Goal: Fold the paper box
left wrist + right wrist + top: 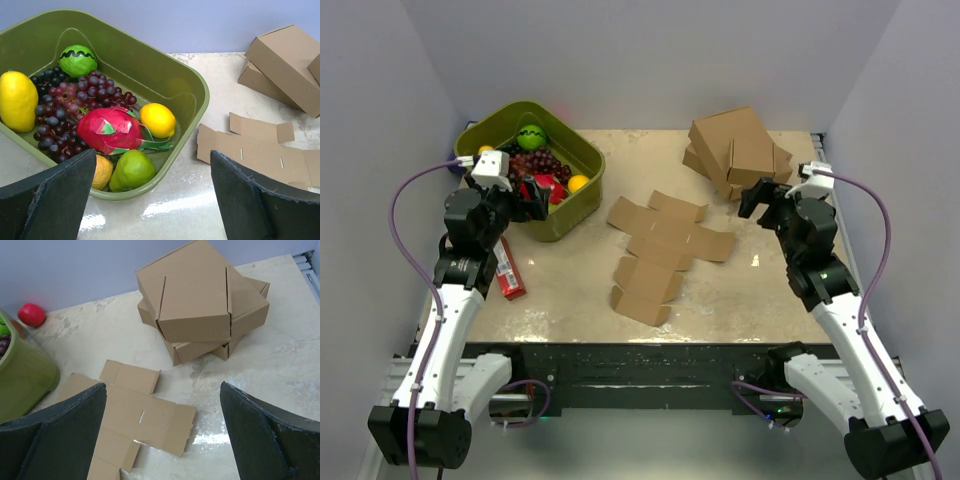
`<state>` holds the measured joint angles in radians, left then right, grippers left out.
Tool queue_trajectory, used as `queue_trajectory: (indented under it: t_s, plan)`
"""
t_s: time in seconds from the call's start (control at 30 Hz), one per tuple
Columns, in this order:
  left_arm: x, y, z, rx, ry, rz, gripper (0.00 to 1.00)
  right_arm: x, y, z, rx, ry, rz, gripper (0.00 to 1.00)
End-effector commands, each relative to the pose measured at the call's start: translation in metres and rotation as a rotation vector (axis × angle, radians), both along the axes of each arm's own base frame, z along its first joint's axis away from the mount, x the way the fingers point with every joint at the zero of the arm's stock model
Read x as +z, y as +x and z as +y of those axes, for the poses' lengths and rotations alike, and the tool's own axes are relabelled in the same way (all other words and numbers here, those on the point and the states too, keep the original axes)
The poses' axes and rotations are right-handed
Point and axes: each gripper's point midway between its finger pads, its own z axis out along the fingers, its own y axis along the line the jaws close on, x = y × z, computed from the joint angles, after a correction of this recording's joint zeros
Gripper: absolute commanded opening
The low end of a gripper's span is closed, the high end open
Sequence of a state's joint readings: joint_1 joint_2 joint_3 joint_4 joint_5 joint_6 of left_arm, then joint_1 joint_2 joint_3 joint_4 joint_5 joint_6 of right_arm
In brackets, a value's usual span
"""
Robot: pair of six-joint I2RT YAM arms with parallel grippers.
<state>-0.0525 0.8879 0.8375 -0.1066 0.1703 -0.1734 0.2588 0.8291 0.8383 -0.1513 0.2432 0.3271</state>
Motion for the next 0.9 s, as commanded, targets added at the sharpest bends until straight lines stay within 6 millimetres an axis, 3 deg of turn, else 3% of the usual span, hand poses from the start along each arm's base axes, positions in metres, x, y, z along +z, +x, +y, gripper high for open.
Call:
queue_trajectory:
  t_s: [0.0,0.27,0.47,0.6,0.8,0.83,0.87]
  plan:
    - [0.021,-0.002,0.000,-0.004,-0.008,-0.056,1.00,0.011,0.000,-0.003,-0.028,0.015,0.033,0.99]
    - [0.021,-0.003,0.003,0.012,0.000,-0.055,1.00,-0.004,0.010,0.009,0.014,0.019,0.117,0.99]
    - [0.021,-0.003,0.005,0.026,-0.001,-0.054,1.00,-0.001,0.008,0.006,0.002,0.018,0.109,0.99]
    - [0.021,-0.001,0.003,0.021,-0.022,-0.056,0.99,-0.006,0.006,0.014,0.046,0.028,0.126,0.99]
    - [0.034,0.016,-0.019,-0.048,-0.081,-0.030,0.96,-0.049,0.007,0.040,0.159,0.071,0.279,0.99]
    - [0.050,0.018,-0.025,-0.055,-0.075,-0.053,0.96,-0.057,0.006,0.044,0.170,0.084,0.308,0.99]
    - [0.057,0.017,-0.045,-0.102,-0.067,-0.057,0.96,-0.065,0.007,0.047,0.179,0.097,0.333,0.99]
